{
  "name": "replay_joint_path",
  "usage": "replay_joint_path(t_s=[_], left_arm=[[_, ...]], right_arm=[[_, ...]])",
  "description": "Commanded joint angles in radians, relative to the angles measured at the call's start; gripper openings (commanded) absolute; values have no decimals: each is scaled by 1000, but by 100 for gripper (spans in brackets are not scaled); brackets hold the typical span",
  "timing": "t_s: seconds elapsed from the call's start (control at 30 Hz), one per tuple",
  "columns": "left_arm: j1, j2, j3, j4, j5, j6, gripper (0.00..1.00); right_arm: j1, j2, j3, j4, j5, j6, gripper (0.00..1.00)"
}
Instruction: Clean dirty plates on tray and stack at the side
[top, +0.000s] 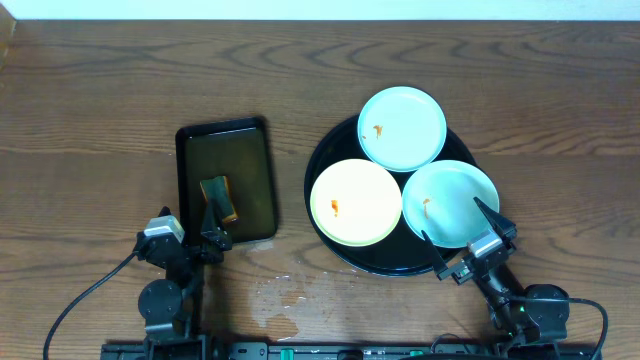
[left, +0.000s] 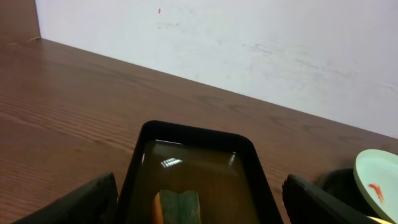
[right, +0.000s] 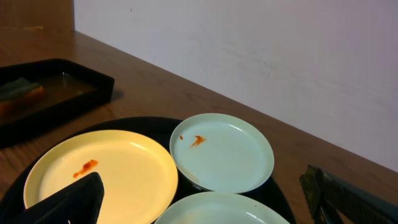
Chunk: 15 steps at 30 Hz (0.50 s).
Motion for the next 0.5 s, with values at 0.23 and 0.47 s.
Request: replay_joint_path(t_s=[0.23, 0.47], left_arm=[[1, -6, -9, -29, 8, -10, 86], [1, -6, -9, -15, 195, -13, 86]], right_arm=[[7, -5, -2, -2, -8, 6, 99], [7, -5, -2, 26, -7, 6, 99]])
